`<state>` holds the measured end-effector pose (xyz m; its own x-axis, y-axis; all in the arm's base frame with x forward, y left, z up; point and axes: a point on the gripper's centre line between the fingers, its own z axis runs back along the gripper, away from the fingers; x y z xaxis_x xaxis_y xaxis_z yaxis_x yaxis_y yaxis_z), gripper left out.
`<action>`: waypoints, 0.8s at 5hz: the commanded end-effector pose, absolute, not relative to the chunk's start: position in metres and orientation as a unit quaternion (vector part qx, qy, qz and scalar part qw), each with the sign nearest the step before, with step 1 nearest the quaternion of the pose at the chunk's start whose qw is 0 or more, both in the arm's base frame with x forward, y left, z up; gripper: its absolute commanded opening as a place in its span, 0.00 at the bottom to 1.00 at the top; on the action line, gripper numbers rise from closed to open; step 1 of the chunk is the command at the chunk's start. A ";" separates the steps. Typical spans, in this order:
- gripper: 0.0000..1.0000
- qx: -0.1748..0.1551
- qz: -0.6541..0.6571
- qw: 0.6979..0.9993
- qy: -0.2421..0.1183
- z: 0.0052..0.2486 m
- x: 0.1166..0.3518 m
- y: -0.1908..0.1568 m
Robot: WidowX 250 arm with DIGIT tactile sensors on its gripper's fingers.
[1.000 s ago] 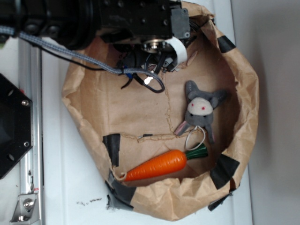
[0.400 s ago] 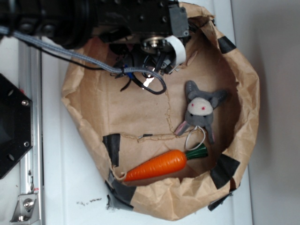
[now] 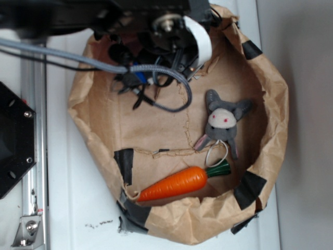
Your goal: Grab the silver keys.
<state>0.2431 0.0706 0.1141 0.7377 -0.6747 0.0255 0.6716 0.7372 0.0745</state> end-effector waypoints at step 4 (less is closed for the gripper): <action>0.00 -0.011 -0.328 0.941 -0.087 0.150 0.267 0.043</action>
